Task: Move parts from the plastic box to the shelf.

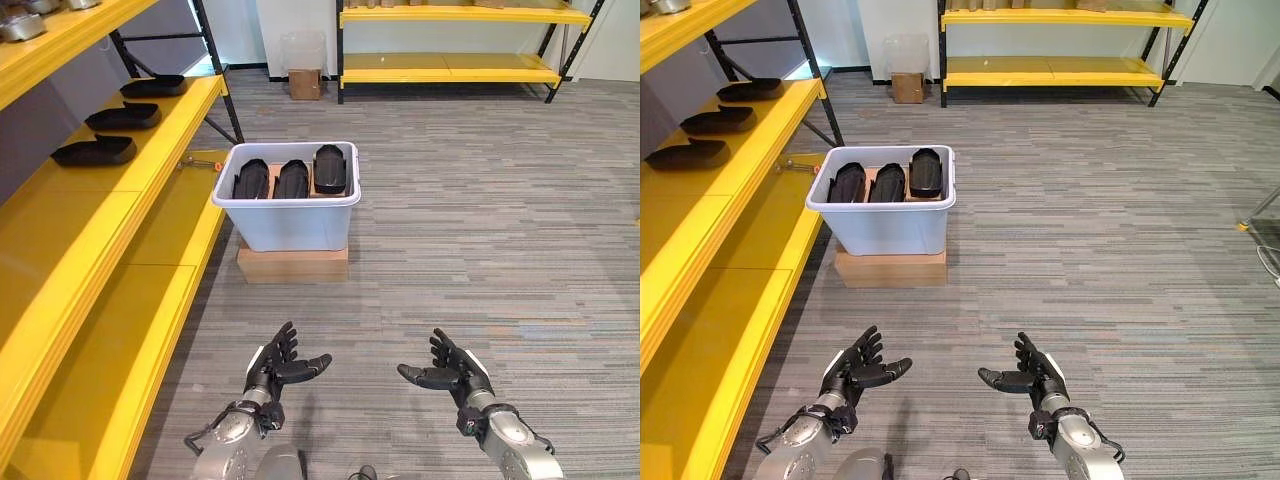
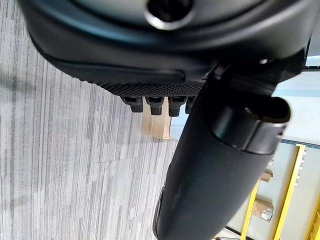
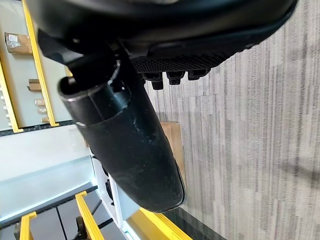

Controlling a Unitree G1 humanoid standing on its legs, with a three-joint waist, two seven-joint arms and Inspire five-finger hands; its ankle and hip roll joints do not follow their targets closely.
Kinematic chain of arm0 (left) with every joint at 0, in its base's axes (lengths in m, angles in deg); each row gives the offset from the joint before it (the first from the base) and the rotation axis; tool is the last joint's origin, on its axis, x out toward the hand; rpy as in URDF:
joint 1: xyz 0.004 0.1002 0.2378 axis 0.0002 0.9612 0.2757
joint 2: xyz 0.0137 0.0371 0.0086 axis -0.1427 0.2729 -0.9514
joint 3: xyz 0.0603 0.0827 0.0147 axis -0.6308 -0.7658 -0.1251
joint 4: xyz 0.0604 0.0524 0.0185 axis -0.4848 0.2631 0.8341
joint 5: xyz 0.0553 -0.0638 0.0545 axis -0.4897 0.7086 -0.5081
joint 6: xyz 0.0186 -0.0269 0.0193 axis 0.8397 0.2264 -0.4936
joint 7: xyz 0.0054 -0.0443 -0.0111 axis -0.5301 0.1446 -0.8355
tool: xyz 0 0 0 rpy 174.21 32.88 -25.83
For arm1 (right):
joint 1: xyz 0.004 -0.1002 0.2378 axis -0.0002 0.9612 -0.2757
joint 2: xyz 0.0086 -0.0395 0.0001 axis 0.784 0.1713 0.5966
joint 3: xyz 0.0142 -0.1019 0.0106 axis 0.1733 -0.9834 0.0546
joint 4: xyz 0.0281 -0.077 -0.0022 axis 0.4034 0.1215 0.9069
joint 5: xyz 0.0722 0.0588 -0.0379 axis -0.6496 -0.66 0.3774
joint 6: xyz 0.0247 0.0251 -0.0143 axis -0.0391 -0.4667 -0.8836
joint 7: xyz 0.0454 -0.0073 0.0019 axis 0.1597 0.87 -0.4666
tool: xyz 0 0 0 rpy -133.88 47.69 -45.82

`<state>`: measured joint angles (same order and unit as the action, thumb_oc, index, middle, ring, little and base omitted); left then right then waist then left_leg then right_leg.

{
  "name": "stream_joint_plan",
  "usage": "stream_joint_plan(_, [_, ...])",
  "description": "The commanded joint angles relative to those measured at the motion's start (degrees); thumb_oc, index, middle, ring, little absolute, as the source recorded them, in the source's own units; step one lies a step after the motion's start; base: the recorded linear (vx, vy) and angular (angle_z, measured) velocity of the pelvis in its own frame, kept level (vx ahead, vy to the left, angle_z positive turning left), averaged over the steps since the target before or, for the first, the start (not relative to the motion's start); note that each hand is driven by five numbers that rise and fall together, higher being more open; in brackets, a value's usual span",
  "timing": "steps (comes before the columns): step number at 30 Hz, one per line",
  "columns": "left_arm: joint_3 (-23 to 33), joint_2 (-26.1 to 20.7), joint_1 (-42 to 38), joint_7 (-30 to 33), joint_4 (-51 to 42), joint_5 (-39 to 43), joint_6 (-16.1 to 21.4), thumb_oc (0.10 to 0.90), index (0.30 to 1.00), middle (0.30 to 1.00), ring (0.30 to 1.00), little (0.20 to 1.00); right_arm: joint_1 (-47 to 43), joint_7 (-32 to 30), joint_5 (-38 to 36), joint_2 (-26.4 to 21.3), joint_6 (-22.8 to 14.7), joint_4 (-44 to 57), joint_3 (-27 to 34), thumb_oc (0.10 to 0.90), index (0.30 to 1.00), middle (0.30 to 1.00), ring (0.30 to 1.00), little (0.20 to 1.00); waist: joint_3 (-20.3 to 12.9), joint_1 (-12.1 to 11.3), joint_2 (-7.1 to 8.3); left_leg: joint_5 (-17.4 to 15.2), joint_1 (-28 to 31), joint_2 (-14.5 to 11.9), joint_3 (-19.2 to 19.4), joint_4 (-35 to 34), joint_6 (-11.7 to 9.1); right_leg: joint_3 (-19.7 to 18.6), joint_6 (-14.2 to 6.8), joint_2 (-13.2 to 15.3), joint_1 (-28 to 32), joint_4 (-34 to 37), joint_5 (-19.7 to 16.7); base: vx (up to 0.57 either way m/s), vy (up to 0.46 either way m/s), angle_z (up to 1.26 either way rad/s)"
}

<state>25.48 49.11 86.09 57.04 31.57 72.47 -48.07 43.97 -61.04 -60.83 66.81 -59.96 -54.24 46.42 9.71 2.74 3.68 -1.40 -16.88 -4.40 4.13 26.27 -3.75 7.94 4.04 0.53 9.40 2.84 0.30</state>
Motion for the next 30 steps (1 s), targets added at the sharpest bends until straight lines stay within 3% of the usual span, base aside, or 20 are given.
stream_joint_plan(1, [0.39, -1.21, -1.81, 0.07, -4.96, 0.53, 4.40, 0.900, 1.000, 1.000, 1.000, 1.000, -1.57, 0.28, 0.01, -2.22, -4.61, 3.57, 1.77, 0.900, 1.000, 1.000, 1.000, 1.000, 0.05, -2.02, -0.69, 9.25, 8.32, -6.91, -1.03, -20.95, -2.17, -2.92, -6.55, 2.42, -2.48, -1.17, 3.10, 0.40, 0.134, -0.13])
stream_joint_plan(3, [0.61, -1.20, -1.71, 0.21, -4.76, 0.30, 4.55, 0.900, 1.000, 1.000, 1.000, 1.000, -1.48, 0.34, 0.72, -2.31, -4.58, 3.32, 1.69, 0.900, 1.000, 1.000, 1.000, 1.000, -0.31, -2.46, -1.34, 12.62, 9.13, -8.16, -1.30, -29.14, -3.47, -3.34, -7.00, 2.18, -0.48, -1.28, 4.53, 0.31, 0.109, -0.08])
stream_joint_plan(5, [0.96, -1.26, -1.60, 0.00, -4.81, 0.22, 4.67, 0.900, 1.000, 1.000, 1.000, 1.000, -1.25, 0.67, 1.09, -2.29, -4.36, 3.39, 1.73, 0.900, 1.000, 1.000, 1.000, 1.000, -0.70, -2.56, -1.94, 13.82, 10.00, -8.38, -1.04, -30.02, -4.34, -3.96, -7.01, 1.83, 0.93, -1.66, 5.57, 0.25, 0.116, -0.12])
stream_joint_plan(11, [0.34, -2.01, -1.83, -0.32, -5.29, 0.00, 4.64, 0.900, 1.000, 1.000, 1.000, 1.000, -0.13, 1.02, 1.09, -0.78, -4.00, 3.67, 2.28, 0.900, 1.000, 1.000, 1.000, 1.000, -2.87, -2.47, -1.75, 12.40, 11.77, -7.45, 1.21, -29.51, -3.82, -3.74, -8.39, 4.30, 2.87, -2.45, 6.59, 0.21, 0.154, -0.13])
stream_joint_plan(12, [0.07, -2.29, -2.03, -0.43, -5.49, 0.17, 4.58, 0.900, 1.000, 1.000, 1.000, 1.000, -0.26, 0.98, 0.96, -0.23, -3.95, 3.85, 2.23, 0.900, 1.000, 1.000, 1.000, 1.000, -3.45, -2.75, -1.10, 10.32, 11.47, -6.46, 1.67, -27.48, -2.80, -3.57, -9.22, 5.96, 3.36, -2.72, 6.47, 0.13, 0.121, 0.05])
stream_joint_plan(13, [0.06, -2.31, -2.03, -0.43, -5.49, 0.17, 4.58, 0.900, 1.000, 1.000, 1.000, 1.000, -0.25, 0.98, 0.96, -0.21, -3.95, 3.85, 2.23, 0.900, 1.000, 1.000, 1.000, 1.000, -3.47, -2.76, -1.04, 10.21, 11.39, -6.40, 1.68, -27.31, -2.76, -3.57, -9.26, 6.03, 3.36, -2.71, 6.48, 0.35, 0.391, 0.03])
stream_joint_plan(14, [-0.04, -3.06, -2.67, 0.20, -6.24, 0.43, 4.51, 0.900, 1.000, 1.000, 1.000, 1.000, -1.62, 0.59, 1.62, 0.67, -3.79, 3.76, 1.77, 0.900, 1.000, 1.000, 1.000, 1.000, -4.02, -3.38, 0.25, 5.37, 10.00, -3.49, 2.71, -22.52, -0.37, -4.26, -11.66, 9.82, 2.44, -4.61, 4.67, 0.25, 0.344, 0.09])
stream_joint_plan(16, [-0.38, -3.47, -3.41, 0.72, -6.67, 0.59, 4.52, 0.900, 1.000, 1.000, 1.000, 1.000, -2.48, 0.66, 1.90, 1.20, -3.88, 4.19, 1.48, 0.900, 1.000, 1.000, 1.000, 1.000, -4.19, -3.47, 0.70, 2.55, 9.22, -1.38, 3.22, -20.16, 1.26, -4.73, -13.26, 12.34, 0.52, -7.31, 1.71, 0.24, 0.396, -0.04])
stream_joint_plan(19, [-0.75, -4.05, -4.09, 1.12, -6.65, 0.04, 4.23, 0.900, 1.000, 1.000, 1.000, 1.000, -2.90, 0.65, 2.77, 1.67, -3.90, 4.68, 1.04, 0.900, 1.000, 1.000, 1.000, 1.000, -3.70, -2.99, 0.37, 0.66, 9.69, 1.02, 2.77, -19.94, 3.52, -6.46, -13.78, 13.65, -4.60, -16.53, -3.89, 0.11, 0.302, -0.08])
stream_joint_plan(20, [-1.28, -4.40, -4.72, 1.09, -6.76, -0.91, 3.88, 0.900, 1.000, 1.000, 1.000, 1.000, -2.98, 0.77, 3.17, 2.04, -4.08, 5.07, 0.75, 0.900, 1.000, 1.000, 1.000, 1.000, -2.73, -2.28, -0.54, 0.10, 10.88, 2.65, 2.12, -20.75, 5.32, -7.56, -13.31, 13.98, -8.93, -25.81, -8.96, 0.09, 0.336, 0.30])
stream_joint_plan(21, [-1.43, -4.54, -4.87, 1.00, -6.89, -1.19, 3.85, 0.900, 1.000, 1.000, 1.000, 1.000, -2.87, 0.75, 3.32, 2.15, -4.09, 5.30, 0.50, 0.900, 1.000, 1.000, 1.000, 1.000, -2.10, -1.79, -1.33, 0.08, 12.15, 2.88, 1.92, -21.71, 5.97, -7.41, -12.85, 13.61, -10.89, -30.05, -10.40, 0.12, 0.366, 0.46])
stream_joint_plan(23, [-1.64, -4.92, -5.16, 1.02, -7.16, -2.23, 3.60, 0.900, 1.000, 1.000, 1.000, 1.000, -2.59, 0.71, 3.37, 2.38, -4.13, 5.21, 0.13, 0.900, 1.000, 1.000, 1.000, 1.000, -0.86, -0.91, -2.84, -0.14, 15.00, 3.37, 1.76, -24.14, 6.84, -6.31, -12.19, 12.72, -14.62, -35.88, -9.62, 0.15, 0.248, 0.47])
stream_joint_plan(25, [-1.48, -4.80, -4.85, 0.49, -6.84, -2.68, 3.60, 0.900, 1.000, 1.000, 1.000, 1.000, -2.42, 0.95, 3.05, 2.48, -4.03, 4.91, -0.02, 0.900, 1.000, 1.000, 1.000, 1.000, 0.06, 0.57, -3.82, -0.46, 18.25, 3.81, 1.21, -26.22, 6.98, -5.92, -11.24, 9.79, -19.76, -38.05, -4.91, 0.21, 0.174, 0.25])
stream_joint_plan(26, [-1.39, -4.71, -5.00, 0.35, -6.58, -2.62, 3.73, 0.900, 1.000, 1.000, 1.000, 1.000, -2.43, 1.19, 2.55, 2.50, -4.18, 4.88, -0.03, 0.900, 1.000, 1.000, 1.000, 1.000, 0.46, 1.15, -4.10, -0.43, 19.19, 3.86, 0.88, -26.66, 6.74, -4.63, -10.56, 7.89, -21.43, -36.04, -2.28, 0.32, 0.062, 0.24])
stream_joint_plan(27, [-1.25, -4.66, -5.41, -0.16, -6.21, -2.18, 3.77, 0.900, 1.000, 1.000, 1.000, 1.000, -2.45, 1.32, 1.66, 2.53, -4.40, 5.01, 0.09, 0.900, 1.000, 1.000, 1.000, 1.000, 0.52, 1.36, -3.41, -1.62, 20.80, 4.94, 1.23, -27.17, 6.15, -1.08, -10.34, 7.98, -22.39, -25.71, -0.64, 0.33, -0.009, 0.24])
stream_joint_plan(29, [-1.30, -4.44, -5.68, -0.13, -5.75, -2.06, 3.89, 0.900, 1.000, 1.000, 1.000, 1.000, -2.45, 1.02, 1.37, 2.48, -4.40, 4.84, 0.29, 0.900, 1.000, 1.000, 1.000, 1.000, 0.70, 2.01, -2.98, -2.85, 22.35, 5.36, 0.78, -27.19, 5.59, 0.58, -11.04, 8.85, -21.34, -16.42, -2.05, 0.32, -0.079, 0.21])
stream_joint_plan(30, [-1.05, -4.04, -5.73, 0.06, -5.50, -2.20, 4.01, 0.900, 1.000, 1.000, 1.000, 1.000, -2.51, 0.82, 1.48, 2.64, -4.41, 4.30, 0.42, 0.900, 1.000, 1.000, 1.000, 1.000, 0.57, 2.16, -2.63, -3.86, 23.72, 5.55, 0.95, -27.44, 5.02, 1.77, -12.28, 10.13, -22.55, -9.18, -4.68, 0.30, -0.095, 0.43])
